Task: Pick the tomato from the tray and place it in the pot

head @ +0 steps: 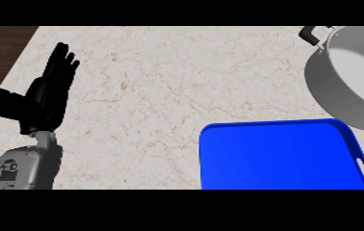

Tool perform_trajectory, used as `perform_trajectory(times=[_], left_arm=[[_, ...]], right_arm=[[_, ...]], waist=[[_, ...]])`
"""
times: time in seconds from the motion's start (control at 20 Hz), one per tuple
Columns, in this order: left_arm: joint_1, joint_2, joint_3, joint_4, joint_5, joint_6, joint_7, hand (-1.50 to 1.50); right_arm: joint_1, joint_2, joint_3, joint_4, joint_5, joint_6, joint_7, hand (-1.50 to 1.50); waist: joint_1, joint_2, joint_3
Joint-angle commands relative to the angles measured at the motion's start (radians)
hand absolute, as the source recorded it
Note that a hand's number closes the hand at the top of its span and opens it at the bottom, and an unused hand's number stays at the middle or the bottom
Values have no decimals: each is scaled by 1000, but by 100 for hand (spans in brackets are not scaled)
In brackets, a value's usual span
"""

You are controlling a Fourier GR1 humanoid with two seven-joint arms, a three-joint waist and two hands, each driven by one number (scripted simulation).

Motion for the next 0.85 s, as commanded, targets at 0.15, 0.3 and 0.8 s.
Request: perform_trajectory(times=[0.15, 0.3, 0.8], left_arm=[[-10, 0, -7, -20, -3, 2, 15, 0], [2, 15, 15, 0, -7, 3, 0, 0], [20, -13, -12, -24, 9, -11, 0, 0]], right_arm=[[36, -92, -32, 11, -38, 194, -40, -150], [68, -112, -30, -10, -43, 245, -61, -150], [111, -125, -29, -44, -63, 254, -24, -150]], waist=[[6, 6, 5], [-5, 3, 5], [8, 4, 8]])
